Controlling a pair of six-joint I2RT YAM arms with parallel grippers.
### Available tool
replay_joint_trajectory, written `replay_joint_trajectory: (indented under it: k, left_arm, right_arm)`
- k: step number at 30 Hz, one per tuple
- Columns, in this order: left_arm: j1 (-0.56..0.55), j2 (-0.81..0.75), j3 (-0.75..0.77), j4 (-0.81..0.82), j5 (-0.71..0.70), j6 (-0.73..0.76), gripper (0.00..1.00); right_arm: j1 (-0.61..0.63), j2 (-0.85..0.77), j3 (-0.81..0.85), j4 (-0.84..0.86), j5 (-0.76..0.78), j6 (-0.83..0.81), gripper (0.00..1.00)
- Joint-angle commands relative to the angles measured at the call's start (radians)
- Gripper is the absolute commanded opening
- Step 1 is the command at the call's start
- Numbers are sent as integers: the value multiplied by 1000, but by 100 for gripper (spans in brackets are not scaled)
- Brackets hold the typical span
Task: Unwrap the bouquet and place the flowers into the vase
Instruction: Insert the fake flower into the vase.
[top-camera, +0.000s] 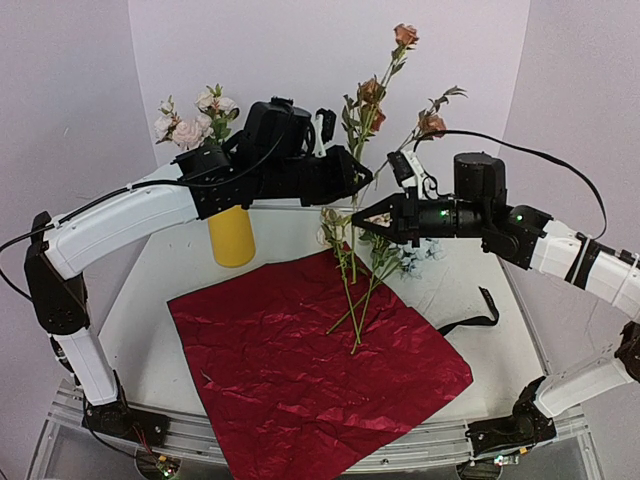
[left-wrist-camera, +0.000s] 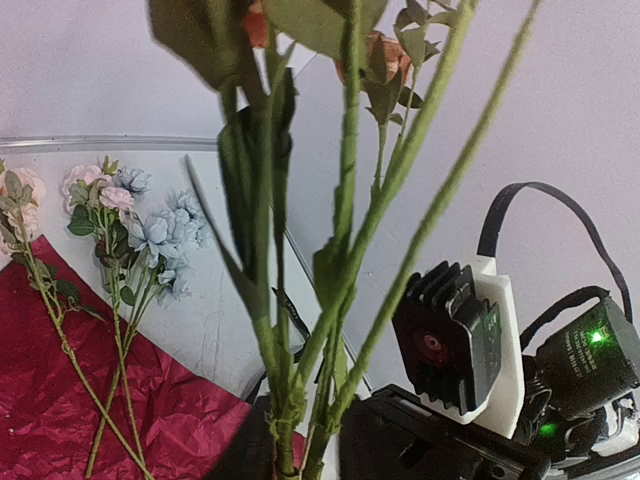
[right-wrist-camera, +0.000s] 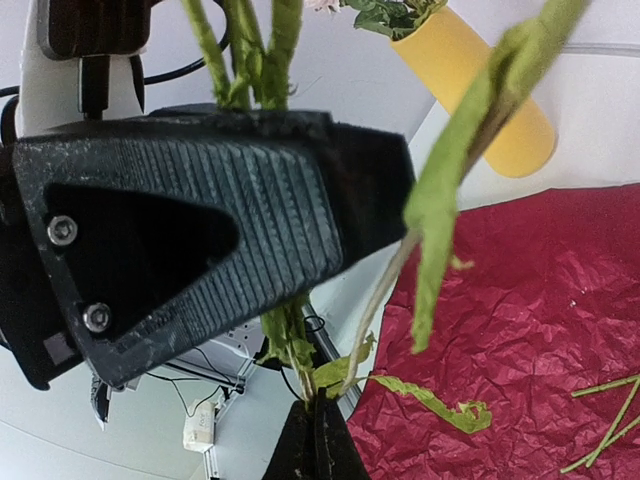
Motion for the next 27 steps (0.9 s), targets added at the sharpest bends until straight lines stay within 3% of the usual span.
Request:
replay_joint_trajectory:
  k: [1,7,9,13,19,25,27]
  left_arm:
    - [6,-12,2,5,10,8,42]
    - [9,-1,-7,-8,42,-3,54]
    - [10,5,-7,-14,57,-9,53]
    - [10,8,-3,-15,72,-15,40]
    - [13,13,0,-16,95,-20,48]
    - [15,13,-10,-19,118,-29,8]
    - [16,7,-11,-19,109,-30,0]
  right_arm:
    - [9,-22,14,10,-26,-29,0]
    - [9,-21,23,2,-39,-44,0]
    - [9,-22,24,1,-43,-46,0]
    - [9,-26,22,-3,-46,-50,0]
    - [9,-36,20,-3,-61,-56,0]
    - [9,-53,12,-3,-57,-60,0]
    - [10,-56,6,-4,-51,-58,0]
